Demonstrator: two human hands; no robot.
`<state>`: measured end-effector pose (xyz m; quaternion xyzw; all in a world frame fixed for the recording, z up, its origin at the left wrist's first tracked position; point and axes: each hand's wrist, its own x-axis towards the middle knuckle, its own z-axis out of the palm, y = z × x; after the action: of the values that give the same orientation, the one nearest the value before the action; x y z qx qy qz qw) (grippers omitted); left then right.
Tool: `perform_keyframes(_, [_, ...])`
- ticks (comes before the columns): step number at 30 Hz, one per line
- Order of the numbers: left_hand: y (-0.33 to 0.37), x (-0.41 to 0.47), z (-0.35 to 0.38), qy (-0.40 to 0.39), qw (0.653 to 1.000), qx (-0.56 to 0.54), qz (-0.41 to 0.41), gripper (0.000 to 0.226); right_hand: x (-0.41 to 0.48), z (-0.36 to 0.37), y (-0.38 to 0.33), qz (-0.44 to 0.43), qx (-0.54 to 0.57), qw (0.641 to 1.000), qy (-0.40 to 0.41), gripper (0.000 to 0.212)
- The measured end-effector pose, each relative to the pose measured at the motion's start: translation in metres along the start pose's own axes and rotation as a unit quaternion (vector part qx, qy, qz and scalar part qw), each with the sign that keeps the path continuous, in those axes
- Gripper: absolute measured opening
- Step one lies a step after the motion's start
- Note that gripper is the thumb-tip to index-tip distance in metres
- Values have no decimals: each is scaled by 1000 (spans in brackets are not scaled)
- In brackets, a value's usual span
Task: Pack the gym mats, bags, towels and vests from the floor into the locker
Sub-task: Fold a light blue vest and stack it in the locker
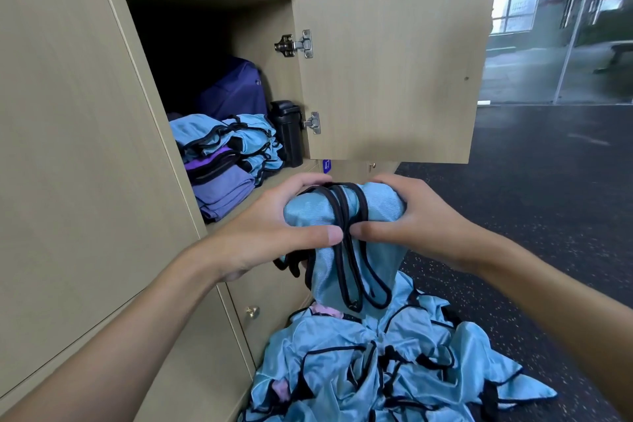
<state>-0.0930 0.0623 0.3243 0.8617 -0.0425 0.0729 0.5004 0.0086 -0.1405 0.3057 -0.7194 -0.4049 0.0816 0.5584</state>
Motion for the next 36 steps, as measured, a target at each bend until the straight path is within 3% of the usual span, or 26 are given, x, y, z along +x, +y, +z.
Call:
perform_keyframes(5, [8, -1, 17, 35, 998, 51, 24, 95, 0, 3, 1, 27, 109, 993, 43, 36])
perform_keyframes(12, [1, 8, 22, 129, 990, 41, 46, 77, 6, 10, 6, 67, 193, 973, 107, 69])
perform_keyframes(16, [-4, 21, 14, 191, 981, -37, 12, 65, 18, 13, 5, 38, 198, 978, 47, 99])
perform_keyframes(19, [-6, 33, 3, 208, 974, -90, -27, 59, 36, 13, 4, 15, 193, 981, 17, 107])
perform_keyframes(26, [-12, 54, -27, 172, 967, -180, -57, 55, 88, 22, 17, 15, 198, 978, 60, 79])
perform_keyframes(30, [-20, 68, -40, 186, 982, 15, 25, 78, 127, 24, 25, 12, 204, 977, 55, 64])
perform_keyframes(33, [-28, 85, -54, 207, 974, 84, 34, 71, 159, 24, 28, 1, 200, 980, 1, 47])
perform_keyframes(36, [-37, 103, -71, 256, 959, 116, 28, 67, 195, 23, 31, 9, 196, 980, -45, 47])
